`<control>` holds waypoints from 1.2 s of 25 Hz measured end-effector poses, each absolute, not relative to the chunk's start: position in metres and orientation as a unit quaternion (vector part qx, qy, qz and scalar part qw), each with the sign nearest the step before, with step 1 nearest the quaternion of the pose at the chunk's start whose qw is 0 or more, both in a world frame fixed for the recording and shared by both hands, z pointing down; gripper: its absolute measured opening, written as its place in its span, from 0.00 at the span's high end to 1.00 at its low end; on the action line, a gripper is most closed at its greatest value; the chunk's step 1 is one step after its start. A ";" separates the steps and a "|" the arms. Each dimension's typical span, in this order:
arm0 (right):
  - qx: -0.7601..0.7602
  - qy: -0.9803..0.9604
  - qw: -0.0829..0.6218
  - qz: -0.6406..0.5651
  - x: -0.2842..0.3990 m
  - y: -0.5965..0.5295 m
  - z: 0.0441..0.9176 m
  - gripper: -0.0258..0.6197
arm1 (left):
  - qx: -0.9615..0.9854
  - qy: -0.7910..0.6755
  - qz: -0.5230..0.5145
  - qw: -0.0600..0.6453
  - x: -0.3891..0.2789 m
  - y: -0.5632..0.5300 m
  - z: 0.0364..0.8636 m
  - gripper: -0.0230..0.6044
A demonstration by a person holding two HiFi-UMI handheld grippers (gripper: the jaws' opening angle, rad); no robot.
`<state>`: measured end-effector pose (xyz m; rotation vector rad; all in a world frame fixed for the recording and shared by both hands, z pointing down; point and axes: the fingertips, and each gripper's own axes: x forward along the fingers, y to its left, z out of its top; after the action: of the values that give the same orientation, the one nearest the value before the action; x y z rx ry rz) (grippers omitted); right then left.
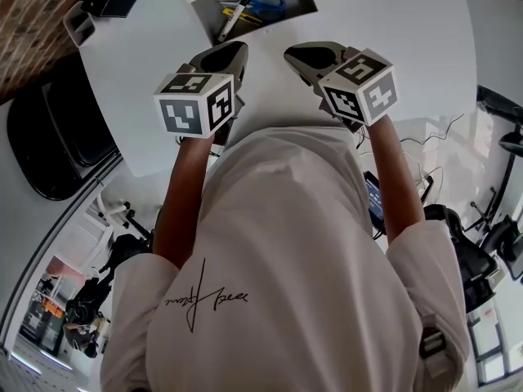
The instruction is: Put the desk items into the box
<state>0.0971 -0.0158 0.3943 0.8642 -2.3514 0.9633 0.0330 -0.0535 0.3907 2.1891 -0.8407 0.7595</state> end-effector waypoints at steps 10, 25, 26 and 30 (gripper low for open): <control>0.337 -0.855 0.207 0.336 0.106 -0.005 0.371 0.92 | 0.846 -0.323 0.278 0.318 0.022 -0.031 0.375 0.95; 0.327 -0.870 0.201 0.310 0.085 0.022 0.353 0.92 | 0.870 -0.326 0.239 0.281 0.012 -0.006 0.347 0.96; 0.327 -0.871 0.201 0.308 0.084 0.023 0.352 0.92 | 0.871 -0.328 0.236 0.281 0.011 -0.006 0.345 0.96; 0.330 -0.872 0.197 0.303 0.082 0.027 0.348 0.92 | 0.872 -0.331 0.225 0.282 0.008 -0.006 0.342 0.96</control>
<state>0.0818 0.0272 0.3480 0.9243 -2.4422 0.8470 0.0081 -0.0059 0.3419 2.3361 -0.8862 0.6031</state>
